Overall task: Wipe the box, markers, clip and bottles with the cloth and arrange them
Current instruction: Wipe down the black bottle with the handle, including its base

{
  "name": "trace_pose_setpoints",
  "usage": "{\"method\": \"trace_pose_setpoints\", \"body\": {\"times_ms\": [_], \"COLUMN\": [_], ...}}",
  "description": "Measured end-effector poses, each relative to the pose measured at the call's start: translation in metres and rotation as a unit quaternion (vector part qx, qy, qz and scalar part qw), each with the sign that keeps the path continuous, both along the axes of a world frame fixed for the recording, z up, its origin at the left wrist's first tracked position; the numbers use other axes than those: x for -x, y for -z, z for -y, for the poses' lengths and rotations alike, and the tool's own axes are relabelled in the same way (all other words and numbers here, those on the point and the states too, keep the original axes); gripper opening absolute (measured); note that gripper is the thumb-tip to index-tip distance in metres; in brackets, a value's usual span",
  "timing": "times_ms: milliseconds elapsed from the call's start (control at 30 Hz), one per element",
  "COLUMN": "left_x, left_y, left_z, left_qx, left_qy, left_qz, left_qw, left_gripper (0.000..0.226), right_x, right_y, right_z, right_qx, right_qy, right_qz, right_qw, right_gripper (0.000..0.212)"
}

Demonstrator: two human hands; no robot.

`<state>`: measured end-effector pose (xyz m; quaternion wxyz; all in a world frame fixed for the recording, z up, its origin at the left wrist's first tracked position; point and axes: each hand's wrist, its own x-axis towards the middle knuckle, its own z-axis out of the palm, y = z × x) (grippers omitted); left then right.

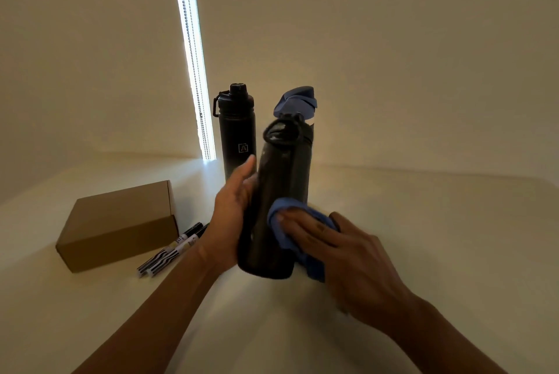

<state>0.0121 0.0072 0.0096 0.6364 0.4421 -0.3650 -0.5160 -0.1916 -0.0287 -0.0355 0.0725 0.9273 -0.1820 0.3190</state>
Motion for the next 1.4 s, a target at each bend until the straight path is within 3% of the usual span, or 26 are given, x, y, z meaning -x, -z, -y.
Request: {"method": "trace_pose_setpoints", "body": {"times_ms": [167,333,467,667,733,833,900,1033,1167,1300,1400], "left_x": [0.016,0.020,0.022,0.019,0.016,0.008,0.002,-0.001,0.003,0.014,0.021], "left_y": [0.012,0.010,0.008,0.007,0.004,-0.001,-0.005,-0.007,-0.004,0.008,0.011], "left_z": [-0.001,0.000,0.000,-0.001,0.000,0.002,0.001,0.001,0.001,0.001,0.002], "left_qx": [-0.003,-0.022,-0.020,0.001,-0.010,-0.007,-0.003,0.004,-0.003,-0.029,-0.036], "left_qy": [0.055,0.080,0.102,0.042,0.000,-0.033,-0.043,-0.034,-0.008,0.025,0.051], "left_qz": [0.083,0.102,0.099,0.084,0.045,-0.002,-0.017,-0.020,-0.001,0.048,0.077], "left_qw": [0.995,0.991,0.990,0.996,0.999,0.999,0.999,0.999,1.000,0.998,0.995], "left_gripper": [0.036,0.038,0.046,0.053,0.056,0.066,0.072,0.072,0.058,0.046,0.045], "right_x": [0.010,0.022,0.024,0.011,0.006,-0.006,-0.010,-0.008,0.002,0.009,0.016], "right_y": [-0.012,-0.012,-0.009,-0.012,-0.007,0.006,0.011,0.008,-0.001,-0.006,-0.003], "right_z": [0.008,0.025,0.034,0.013,-0.001,-0.013,-0.016,-0.016,-0.001,0.011,0.021], "right_qx": [-0.010,0.008,-0.031,-0.059,-0.036,-0.039,-0.053,-0.007,0.010,0.012,-0.031], "right_qy": [0.032,0.066,0.066,0.019,0.024,0.031,-0.004,-0.001,0.027,0.031,0.050], "right_qz": [0.110,0.116,0.155,0.141,0.071,-0.072,-0.142,-0.155,-0.046,0.087,0.110], "right_qw": [0.993,0.991,0.985,0.988,0.997,0.996,0.988,0.988,0.999,0.996,0.992], "right_gripper": [0.068,0.098,0.073,0.058,0.074,0.123,0.135,0.142,0.125,0.064,0.062]}}
